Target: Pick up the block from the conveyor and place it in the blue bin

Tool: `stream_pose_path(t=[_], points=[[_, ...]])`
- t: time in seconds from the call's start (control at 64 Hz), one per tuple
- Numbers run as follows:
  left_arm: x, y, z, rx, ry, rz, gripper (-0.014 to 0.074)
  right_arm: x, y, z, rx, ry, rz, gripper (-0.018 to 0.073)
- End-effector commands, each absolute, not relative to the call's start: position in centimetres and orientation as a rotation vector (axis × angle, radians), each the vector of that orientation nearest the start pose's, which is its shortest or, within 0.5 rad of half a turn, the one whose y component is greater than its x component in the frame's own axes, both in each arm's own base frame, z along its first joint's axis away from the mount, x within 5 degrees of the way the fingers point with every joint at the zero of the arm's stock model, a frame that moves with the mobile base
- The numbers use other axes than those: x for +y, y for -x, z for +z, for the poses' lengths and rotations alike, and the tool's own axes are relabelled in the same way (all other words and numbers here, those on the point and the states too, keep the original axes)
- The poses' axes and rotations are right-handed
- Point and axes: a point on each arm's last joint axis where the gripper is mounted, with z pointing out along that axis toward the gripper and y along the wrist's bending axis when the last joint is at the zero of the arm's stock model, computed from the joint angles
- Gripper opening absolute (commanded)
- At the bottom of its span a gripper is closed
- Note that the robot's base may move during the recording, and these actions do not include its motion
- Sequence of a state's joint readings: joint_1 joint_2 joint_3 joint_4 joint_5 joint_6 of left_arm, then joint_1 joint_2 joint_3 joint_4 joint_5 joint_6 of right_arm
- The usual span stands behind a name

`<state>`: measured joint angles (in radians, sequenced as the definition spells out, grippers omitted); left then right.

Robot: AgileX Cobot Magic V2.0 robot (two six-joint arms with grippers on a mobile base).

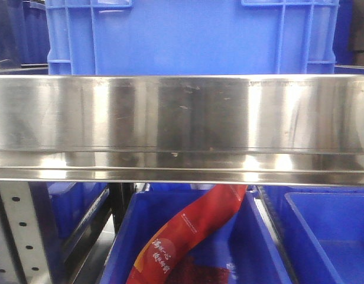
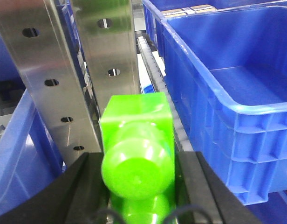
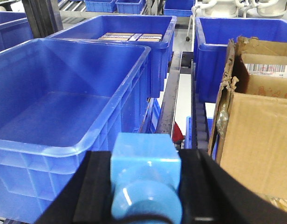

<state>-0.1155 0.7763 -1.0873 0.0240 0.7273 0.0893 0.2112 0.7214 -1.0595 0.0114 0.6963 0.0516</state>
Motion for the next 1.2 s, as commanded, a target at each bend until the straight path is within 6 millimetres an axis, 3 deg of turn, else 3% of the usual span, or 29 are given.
stream_pose_path(t=[0.0,0.36,0.547,0.735,0.907,1.016,1.188], points=[[-1.5,-13.3,43.9,1.866,-0.199,-0.002,-0.0111,2.5,-11.7,44.2,1.814,0.148,0.186,-0.0162],[-2.4,-14.1,44.5,1.857,-0.238,-0.059,-0.0111,2.8,-11.6,44.8,1.789,0.133,0.242,-0.0162],[-5.9,-16.4,48.3,1.780,-0.395,-0.178,-0.0111,4.0,-12.5,48.0,1.729,0.215,0.307,-0.0162],[-10.4,-20.6,50.8,1.766,-0.504,-0.261,-0.0111,7.0,-15.5,50.5,1.721,0.329,0.402,-0.0162],[-14.2,-25.2,50.0,1.812,-0.561,-0.283,-0.0111,11.0,-18.9,50.4,1.768,0.440,0.473,-0.0162],[-15.9,-28.2,47.8,1.889,-0.585,-0.273,-0.0111,13.0,-21.5,48.4,1.847,0.482,0.465,-0.0162],[-17.3,-30.7,44.9,1.971,-0.608,-0.266,-0.0111,14.8,-25.0,45.5,1.941,0.510,0.416,-0.0162]])
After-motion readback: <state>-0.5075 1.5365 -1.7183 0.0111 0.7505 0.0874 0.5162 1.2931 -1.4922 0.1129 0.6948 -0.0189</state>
